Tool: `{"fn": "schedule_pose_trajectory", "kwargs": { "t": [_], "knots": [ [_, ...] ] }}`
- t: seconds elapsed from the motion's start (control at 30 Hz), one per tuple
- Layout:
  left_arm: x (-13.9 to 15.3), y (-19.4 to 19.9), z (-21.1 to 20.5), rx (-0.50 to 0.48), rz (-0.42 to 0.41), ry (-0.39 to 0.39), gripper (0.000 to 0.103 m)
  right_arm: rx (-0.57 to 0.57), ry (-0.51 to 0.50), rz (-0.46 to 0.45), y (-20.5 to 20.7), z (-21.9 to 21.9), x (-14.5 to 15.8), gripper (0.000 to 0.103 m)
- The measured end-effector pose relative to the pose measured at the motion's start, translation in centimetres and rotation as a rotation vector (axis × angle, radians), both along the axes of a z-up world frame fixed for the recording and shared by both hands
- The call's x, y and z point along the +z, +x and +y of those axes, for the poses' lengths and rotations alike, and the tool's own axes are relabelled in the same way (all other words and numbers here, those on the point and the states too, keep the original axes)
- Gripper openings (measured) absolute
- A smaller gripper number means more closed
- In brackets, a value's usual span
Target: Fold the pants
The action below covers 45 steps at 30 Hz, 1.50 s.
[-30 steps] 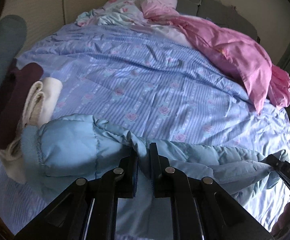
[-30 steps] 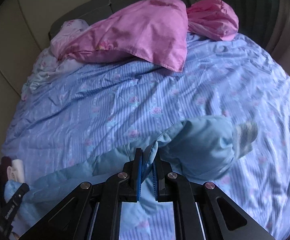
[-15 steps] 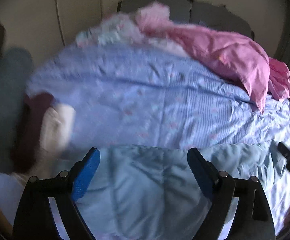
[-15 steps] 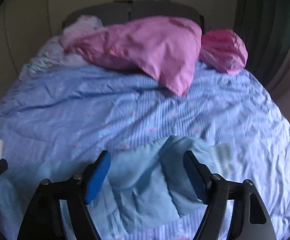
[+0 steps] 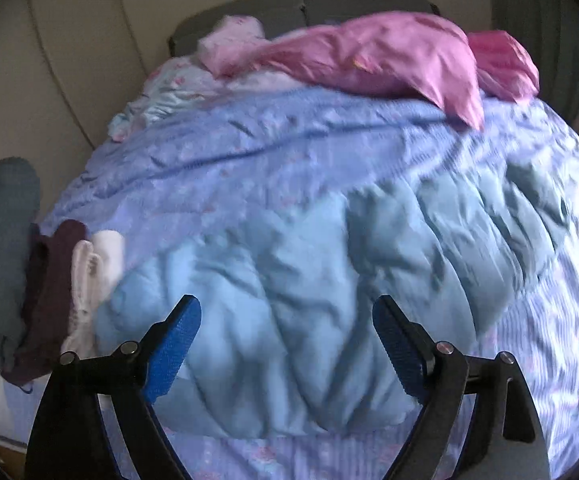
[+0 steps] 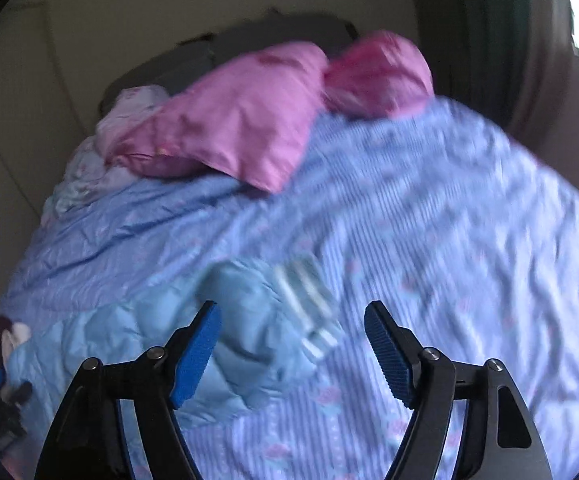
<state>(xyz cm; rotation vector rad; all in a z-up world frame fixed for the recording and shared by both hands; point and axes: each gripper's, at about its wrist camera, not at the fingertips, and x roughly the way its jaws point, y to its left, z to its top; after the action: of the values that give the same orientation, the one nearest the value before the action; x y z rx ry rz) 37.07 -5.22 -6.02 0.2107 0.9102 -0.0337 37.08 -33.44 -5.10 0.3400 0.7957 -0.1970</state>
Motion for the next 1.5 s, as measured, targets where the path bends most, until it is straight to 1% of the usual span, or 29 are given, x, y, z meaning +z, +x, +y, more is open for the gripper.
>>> {"fn": "schedule_pose_trajectory", "kwargs": {
  "t": [0.07,0.13,0.2,0.27,0.3,0.33,0.4,0.43,0.5,0.57,0.67,0.73,0.77,0.83,0.9,0.93,0.97,1.03,1.07,1.1,1.17,1.2,1.23,1.27,1.33,1.4,1.43,1.47,1.5],
  "knots": [
    [-0.5,-0.4,-0.8,-0.033,0.01,-0.003,0.088,-0.001,0.059,0.01,0.2,-0.9,-1.1,0.067],
    [-0.9,-0.9,-1.7,-0.079,0.015,-0.011,0.088,0.013,0.118,0.015,0.4,-1.3,-2.0,0.061],
    [-1.4,-1.3,-2.6,-0.127,0.031,-0.018,0.088,0.032,0.183,0.025,1.0,-1.4,-3.0,0.059],
    [-2.4,-1.4,-3.2,-0.175,0.081,-0.046,0.088,0.034,0.22,0.048,1.5,-1.4,-4.1,0.059],
    [-2.9,-1.4,-3.5,-0.188,0.104,-0.054,0.088,0.037,0.237,0.059,1.8,-1.4,-4.5,0.056],
    [-3.7,-1.3,-3.9,-0.201,0.124,-0.047,0.088,0.042,0.255,0.069,2.0,-1.4,-5.0,0.053],
    [-4.8,-1.1,-4.4,-0.213,0.155,-0.023,0.089,0.048,0.294,0.085,2.4,-1.3,-5.9,0.051],
    [-5.4,-1.0,-4.6,-0.214,0.167,-0.016,0.088,0.051,0.321,0.092,2.7,-1.3,-6.5,0.044],
    [-5.8,-0.8,-4.5,-0.213,0.187,-0.031,0.087,0.051,0.359,0.089,2.6,-1.4,-7.1,0.031],
    [-5.6,-0.9,-4.5,-0.214,0.194,-0.052,0.084,0.046,0.332,0.086,2.4,-1.4,-6.8,0.021],
    [-5.1,-1.3,-4.2,-0.212,0.206,-0.077,0.084,-0.018,0.346,0.101,1.3,-2.1,-6.0,0.019],
    [-5.3,-1.3,-4.0,-0.193,0.223,-0.075,0.084,-0.057,0.341,0.145,1.0,-2.3,-5.6,0.019],
    [-5.4,-1.3,-3.9,-0.184,0.235,-0.073,0.084,-0.059,0.331,0.161,1.1,-2.1,-5.7,0.019],
    [-5.4,-1.5,-3.8,-0.175,0.243,-0.067,0.084,-0.041,0.274,0.205,1.7,-1.5,-6.5,0.019],
    [-5.2,-1.7,-3.8,-0.169,0.237,-0.056,0.084,-0.032,0.262,0.226,1.9,-1.3,-7.4,0.022],
    [-4.9,-1.9,-3.7,-0.164,0.228,-0.053,0.084,-0.024,0.265,0.219,1.9,-1.3,-7.7,0.026],
    [-4.7,-2.0,-3.7,-0.159,0.22,-0.05,0.084,-0.016,0.264,0.203,1.8,-1.3,-7.7,0.029],
    [-3.8,-2.2,-3.5,-0.144,0.189,-0.046,0.084,-0.021,0.228,0.194,1.4,-1.3,-6.9,0.039],
    [-3.0,-2.5,-3.4,-0.139,0.163,-0.044,0.084,-0.034,0.208,0.186,1.1,-1.2,-6.3,0.04],
    [-2.3,-2.6,-3.2,-0.135,0.138,-0.043,0.084,-0.063,0.174,0.162,0.5,-1.1,-5.2,0.041],
    [-0.7,-2.7,-2.7,-0.133,0.085,-0.037,0.085,-0.099,0.114,0.092,-0.6,-0.7,-2.7,0.05],
    [0.2,-2.9,-2.2,-0.137,0.055,-0.029,0.085,-0.106,0.076,0.049,-1.4,0.0,-1.2,0.059],
    [0.8,-3.0,-1.7,-0.135,0.031,-0.024,0.086,-0.097,0.054,0.013,-2.0,0.6,0.0,0.066],
    [1.6,-3.1,-0.9,-0.134,0.001,-0.023,0.087,-0.073,0.04,-0.019,-2.4,1.5,1.0,0.067],
    [2.6,-3.1,1.4,-0.13,-0.054,-0.021,0.093,-0.001,0.003,-0.078,-3.4,3.9,3.1,0.067],
    [2.7,-2.3,3.3,-0.126,-0.063,-0.038,0.092,0.058,-0.045,-0.116,-4.1,6.5,4.4,0.067],
    [2.4,-1.7,4.5,-0.124,-0.051,-0.068,0.092,0.071,-0.058,-0.129,-4.3,7.3,4.6,0.067],
    [2.1,-1.0,5.6,-0.118,-0.032,-0.106,0.09,0.084,-0.07,-0.141,-4.4,8.4,4.7,0.067],
    [1.6,-0.3,6.6,-0.106,-0.013,-0.144,0.081,0.091,-0.069,-0.137,-4.2,9.2,4.6,0.067]
  ]
}}
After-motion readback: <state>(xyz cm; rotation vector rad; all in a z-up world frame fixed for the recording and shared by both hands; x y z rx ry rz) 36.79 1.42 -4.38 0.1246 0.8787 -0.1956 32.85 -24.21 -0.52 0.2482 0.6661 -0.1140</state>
